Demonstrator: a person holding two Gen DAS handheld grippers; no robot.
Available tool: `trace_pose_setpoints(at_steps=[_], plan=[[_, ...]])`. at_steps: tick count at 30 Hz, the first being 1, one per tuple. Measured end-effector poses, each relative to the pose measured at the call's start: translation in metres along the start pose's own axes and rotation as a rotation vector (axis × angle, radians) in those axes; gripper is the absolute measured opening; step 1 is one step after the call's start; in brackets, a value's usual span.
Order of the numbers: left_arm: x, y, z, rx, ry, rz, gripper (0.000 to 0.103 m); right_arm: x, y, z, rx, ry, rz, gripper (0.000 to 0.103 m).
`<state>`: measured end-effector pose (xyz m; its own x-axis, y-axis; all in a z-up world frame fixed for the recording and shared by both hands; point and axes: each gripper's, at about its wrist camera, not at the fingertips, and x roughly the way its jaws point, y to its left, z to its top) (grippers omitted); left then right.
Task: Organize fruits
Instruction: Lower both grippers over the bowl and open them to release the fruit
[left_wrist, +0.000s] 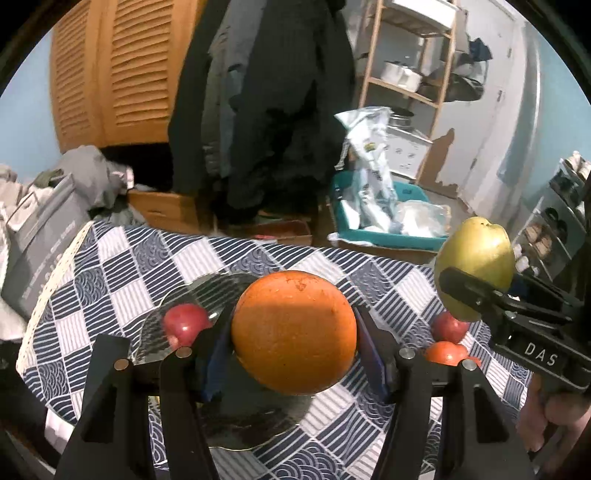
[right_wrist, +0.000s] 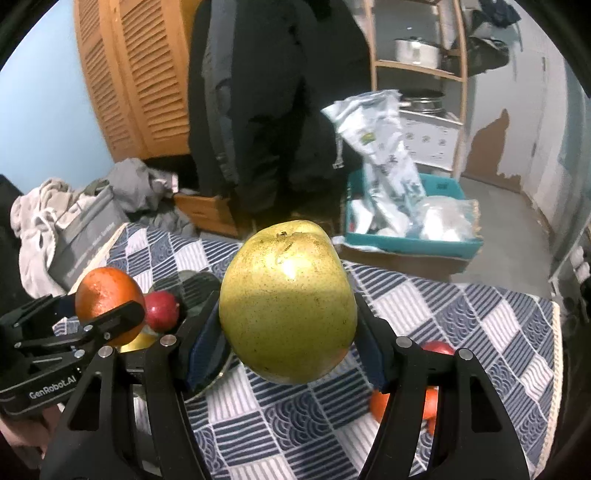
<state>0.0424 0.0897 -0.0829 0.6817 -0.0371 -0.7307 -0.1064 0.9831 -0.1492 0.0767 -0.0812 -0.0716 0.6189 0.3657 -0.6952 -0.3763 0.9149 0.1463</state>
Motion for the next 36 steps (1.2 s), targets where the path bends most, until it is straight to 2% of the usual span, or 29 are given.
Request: trace_pose_setpoints(at_steps=[10, 22, 29, 36], plan=[[0.027, 0.037, -0.014, -0.081, 0.079, 0.052, 0.063, 0.052, 0.035, -0.006, -0.050, 0.087, 0.051, 0.067], [0.056, 0.068, -0.037, -0.124, 0.164, 0.120, 0.063, 0.102, 0.060, -0.019, -0.058, 0.207, 0.115, 0.067], [0.072, 0.075, -0.051, -0.121, 0.223, 0.136, 0.063, 0.119, 0.070, -0.028, -0.081, 0.259, 0.126, 0.067], [0.083, 0.077, -0.060, -0.142, 0.274, 0.118, 0.063, 0.133, 0.071, -0.038, -0.082, 0.310, 0.129, 0.067]])
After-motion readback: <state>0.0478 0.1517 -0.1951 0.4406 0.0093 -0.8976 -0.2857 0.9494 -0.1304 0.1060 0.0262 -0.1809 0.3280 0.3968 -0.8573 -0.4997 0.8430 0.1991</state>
